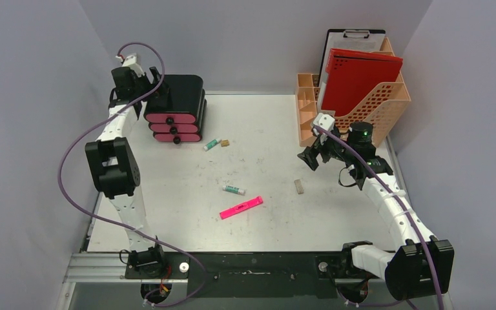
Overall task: Organize the desk
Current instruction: Move the storage box to the center of the board.
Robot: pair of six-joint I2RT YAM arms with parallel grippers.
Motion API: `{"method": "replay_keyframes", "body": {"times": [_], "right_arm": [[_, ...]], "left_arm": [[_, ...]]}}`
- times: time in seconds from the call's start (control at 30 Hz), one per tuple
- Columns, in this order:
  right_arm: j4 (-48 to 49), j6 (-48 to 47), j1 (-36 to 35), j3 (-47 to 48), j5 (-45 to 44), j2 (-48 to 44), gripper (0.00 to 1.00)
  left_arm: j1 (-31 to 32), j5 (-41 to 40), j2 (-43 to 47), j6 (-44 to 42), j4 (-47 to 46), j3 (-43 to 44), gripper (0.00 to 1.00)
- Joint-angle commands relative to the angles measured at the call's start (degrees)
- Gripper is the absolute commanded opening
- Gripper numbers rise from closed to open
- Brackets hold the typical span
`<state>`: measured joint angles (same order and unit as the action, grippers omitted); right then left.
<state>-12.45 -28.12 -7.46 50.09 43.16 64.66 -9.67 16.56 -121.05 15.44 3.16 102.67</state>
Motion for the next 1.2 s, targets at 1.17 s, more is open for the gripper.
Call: {"method": "replay_keyframes", "body": {"times": [1.17], "right_arm": [[5.1, 2.3, 2.1, -1.0, 2.6, -1.9, 0.9]], "left_arm": [[7.7, -1.6, 37.1, -13.3, -0.7, -42.1, 0.95]]}}
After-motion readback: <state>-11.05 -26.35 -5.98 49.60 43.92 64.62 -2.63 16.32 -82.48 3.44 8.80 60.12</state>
